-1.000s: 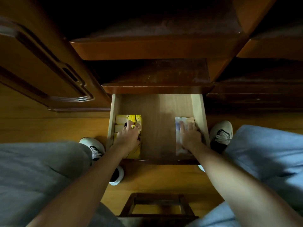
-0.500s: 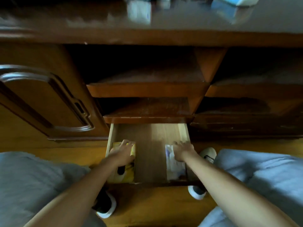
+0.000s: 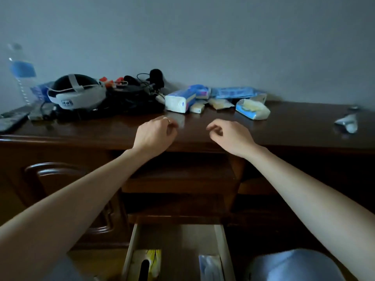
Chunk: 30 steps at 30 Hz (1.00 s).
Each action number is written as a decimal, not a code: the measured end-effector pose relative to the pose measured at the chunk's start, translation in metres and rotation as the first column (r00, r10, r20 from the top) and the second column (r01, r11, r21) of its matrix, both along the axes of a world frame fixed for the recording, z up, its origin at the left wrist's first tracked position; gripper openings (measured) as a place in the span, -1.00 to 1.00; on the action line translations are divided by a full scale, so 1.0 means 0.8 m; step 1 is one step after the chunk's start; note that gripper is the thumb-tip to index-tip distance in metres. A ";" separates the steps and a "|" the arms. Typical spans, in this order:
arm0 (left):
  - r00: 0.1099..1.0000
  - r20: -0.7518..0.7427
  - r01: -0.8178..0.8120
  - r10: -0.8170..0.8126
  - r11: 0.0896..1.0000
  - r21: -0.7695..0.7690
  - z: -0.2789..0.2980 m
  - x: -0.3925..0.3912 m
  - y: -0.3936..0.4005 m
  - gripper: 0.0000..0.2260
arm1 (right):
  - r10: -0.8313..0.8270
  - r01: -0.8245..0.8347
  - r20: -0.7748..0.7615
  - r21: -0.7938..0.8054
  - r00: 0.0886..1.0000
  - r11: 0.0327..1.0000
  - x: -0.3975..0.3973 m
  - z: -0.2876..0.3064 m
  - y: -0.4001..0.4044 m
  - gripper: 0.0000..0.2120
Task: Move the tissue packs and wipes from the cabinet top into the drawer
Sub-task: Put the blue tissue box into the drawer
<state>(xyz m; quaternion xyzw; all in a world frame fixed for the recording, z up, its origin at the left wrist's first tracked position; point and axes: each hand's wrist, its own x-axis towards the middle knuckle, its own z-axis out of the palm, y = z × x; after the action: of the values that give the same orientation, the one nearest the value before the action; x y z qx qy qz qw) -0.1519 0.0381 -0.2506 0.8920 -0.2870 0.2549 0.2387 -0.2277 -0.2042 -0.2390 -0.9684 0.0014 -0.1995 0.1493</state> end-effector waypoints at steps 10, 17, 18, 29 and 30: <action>0.973 -0.212 -0.097 0.089 0.995 -0.029 0.037 0.186 -0.097 -0.37 | -0.137 0.105 -0.229 -0.144 0.964 0.984 0.195 0.000 -0.036 -0.37; 0.913 -0.363 -0.163 0.185 0.982 0.091 0.008 0.299 -0.162 -0.25 | -0.207 0.147 -0.242 -0.246 0.948 0.958 0.303 -0.029 -0.062 -0.46; 0.919 -0.345 -0.183 0.193 0.981 0.063 -0.006 0.304 -0.166 -0.29 | -0.214 0.158 -0.209 -0.253 0.954 0.954 0.311 -0.033 -0.066 -0.49; 0.972 -0.158 -0.189 0.176 0.979 -0.071 -0.019 0.247 -0.146 -0.34 | -0.186 0.167 -0.071 -0.215 0.980 0.962 0.288 -0.021 -0.059 -0.60; 0.977 -0.127 -0.180 0.170 0.981 -0.070 -0.020 0.232 -0.138 -0.34 | -0.184 0.167 -0.056 -0.222 0.981 0.961 0.274 -0.022 -0.057 -0.58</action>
<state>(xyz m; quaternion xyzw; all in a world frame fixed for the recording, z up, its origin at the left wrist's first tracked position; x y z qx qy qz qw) 0.0339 -0.0726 -0.2669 0.9171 -0.1819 0.2321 0.2682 -0.0086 -0.2497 -0.2564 -0.9819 0.0712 -0.1740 0.0248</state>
